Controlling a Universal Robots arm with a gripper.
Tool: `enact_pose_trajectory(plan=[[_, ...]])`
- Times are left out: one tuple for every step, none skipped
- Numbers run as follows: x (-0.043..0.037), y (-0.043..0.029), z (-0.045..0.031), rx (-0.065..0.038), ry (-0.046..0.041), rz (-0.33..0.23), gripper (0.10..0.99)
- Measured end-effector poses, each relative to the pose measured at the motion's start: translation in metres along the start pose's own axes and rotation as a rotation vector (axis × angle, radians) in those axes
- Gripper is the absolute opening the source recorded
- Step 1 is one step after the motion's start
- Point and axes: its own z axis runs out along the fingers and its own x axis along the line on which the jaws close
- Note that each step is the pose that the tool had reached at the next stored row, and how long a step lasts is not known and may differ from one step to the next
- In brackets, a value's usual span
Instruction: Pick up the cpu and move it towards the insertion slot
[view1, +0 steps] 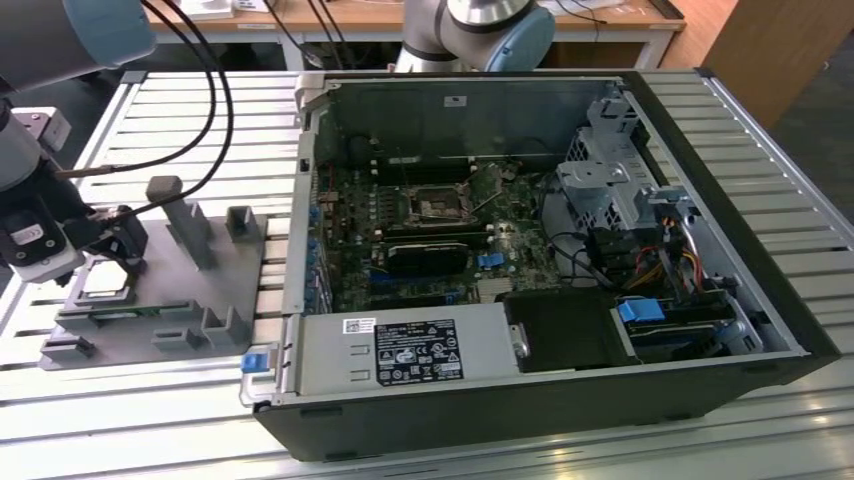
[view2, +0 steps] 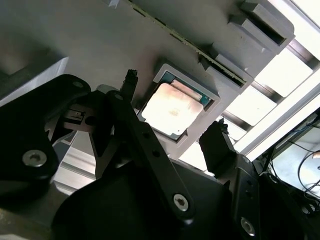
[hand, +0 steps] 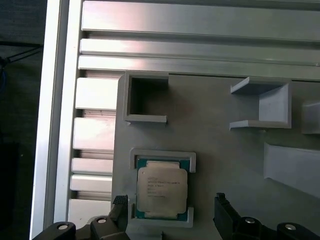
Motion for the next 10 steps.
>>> enact_pose_trajectory(plan=[[0.0002, 0.0001, 0.0006, 0.000, 0.0001, 0.000, 0.780], [0.0003, 0.0003, 0.0016, 0.000, -0.0001, 0.001, 0.780], [0.0005, 0.0004, 0.0026, 0.000, -0.0001, 0.002, 0.780], [0.0007, 0.0007, 0.0037, 0.000, 0.0000, 0.003, 0.780], [0.0009, 0.0010, 0.0048, 0.000, -0.0002, 0.004, 0.780], [0.0010, 0.0015, 0.0057, 0.000, -0.0003, 0.006, 0.780], [0.0012, 0.0020, 0.0065, 0.000, -0.0003, 0.008, 0.780], [0.0013, 0.0028, 0.0072, 0.000, -0.0002, 0.010, 0.780], [0.0015, 0.0033, 0.0080, 0.000, -0.0005, 0.011, 0.780], [0.0017, 0.0037, 0.0087, 0.000, -0.0006, 0.012, 0.780]])
